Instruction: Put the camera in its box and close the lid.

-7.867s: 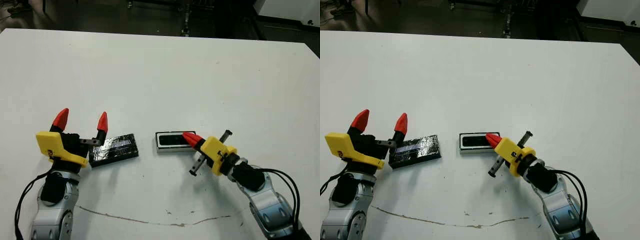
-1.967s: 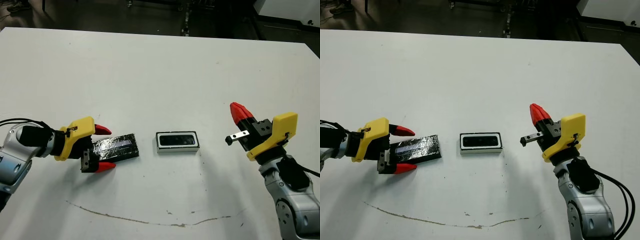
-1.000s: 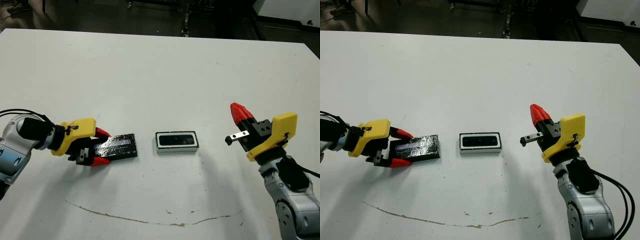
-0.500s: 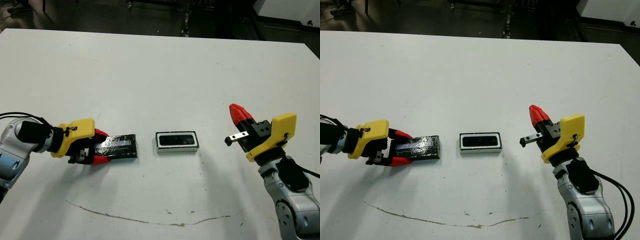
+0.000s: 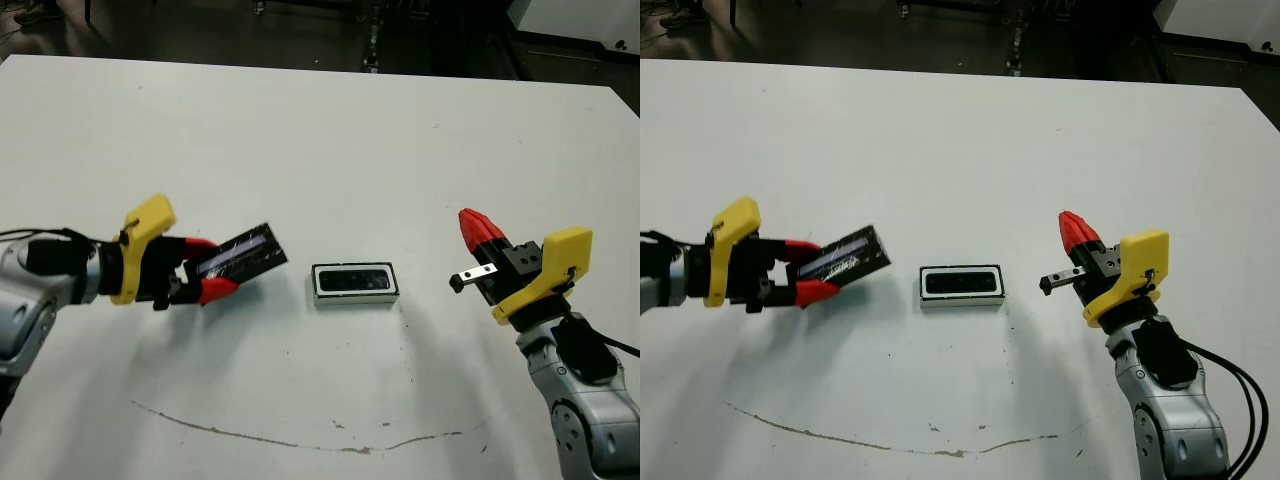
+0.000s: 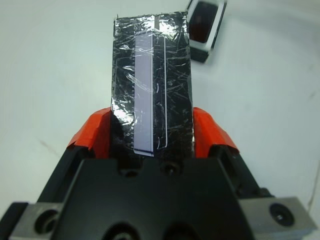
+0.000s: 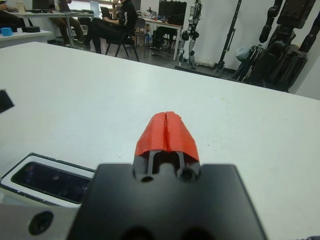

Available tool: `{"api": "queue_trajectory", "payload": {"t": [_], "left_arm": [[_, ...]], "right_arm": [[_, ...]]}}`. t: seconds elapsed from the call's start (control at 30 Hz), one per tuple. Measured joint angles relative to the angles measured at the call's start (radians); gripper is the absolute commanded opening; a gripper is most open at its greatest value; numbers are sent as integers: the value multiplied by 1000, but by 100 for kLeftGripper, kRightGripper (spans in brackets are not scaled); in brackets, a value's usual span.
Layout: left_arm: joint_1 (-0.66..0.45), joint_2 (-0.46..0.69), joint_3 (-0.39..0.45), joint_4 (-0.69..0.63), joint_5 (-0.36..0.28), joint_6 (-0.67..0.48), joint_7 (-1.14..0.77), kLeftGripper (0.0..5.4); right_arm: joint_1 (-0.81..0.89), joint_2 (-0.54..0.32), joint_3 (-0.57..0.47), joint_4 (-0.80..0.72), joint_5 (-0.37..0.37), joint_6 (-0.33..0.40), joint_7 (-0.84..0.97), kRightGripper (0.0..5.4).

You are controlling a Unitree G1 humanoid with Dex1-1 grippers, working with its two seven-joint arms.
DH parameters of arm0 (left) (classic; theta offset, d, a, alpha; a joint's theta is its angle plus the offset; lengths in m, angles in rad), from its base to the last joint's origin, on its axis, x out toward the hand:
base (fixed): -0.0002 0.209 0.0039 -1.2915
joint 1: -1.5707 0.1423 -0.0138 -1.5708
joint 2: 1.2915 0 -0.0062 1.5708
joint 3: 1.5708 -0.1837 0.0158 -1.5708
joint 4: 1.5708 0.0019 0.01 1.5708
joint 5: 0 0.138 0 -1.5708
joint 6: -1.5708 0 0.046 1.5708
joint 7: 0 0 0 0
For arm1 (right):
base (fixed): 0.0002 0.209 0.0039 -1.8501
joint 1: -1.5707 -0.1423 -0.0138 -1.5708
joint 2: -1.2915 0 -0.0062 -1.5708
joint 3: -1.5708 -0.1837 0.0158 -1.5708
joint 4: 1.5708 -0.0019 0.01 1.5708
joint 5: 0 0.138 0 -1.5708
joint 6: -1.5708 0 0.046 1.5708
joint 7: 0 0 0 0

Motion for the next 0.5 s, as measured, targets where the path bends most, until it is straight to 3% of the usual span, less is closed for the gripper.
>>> {"api": "queue_trajectory", "payload": {"t": [0.13, 0.5], "left_arm": [[-71, -2, -43, 30, -14, 43, -19, 317], [-224, -50, -219, 125, 33, 42, -95, 317]], "right_arm": [[0, 0, 5, 0, 0, 0, 0, 0], [0, 0, 15, 6, -11, -9, 1, 0]]}}
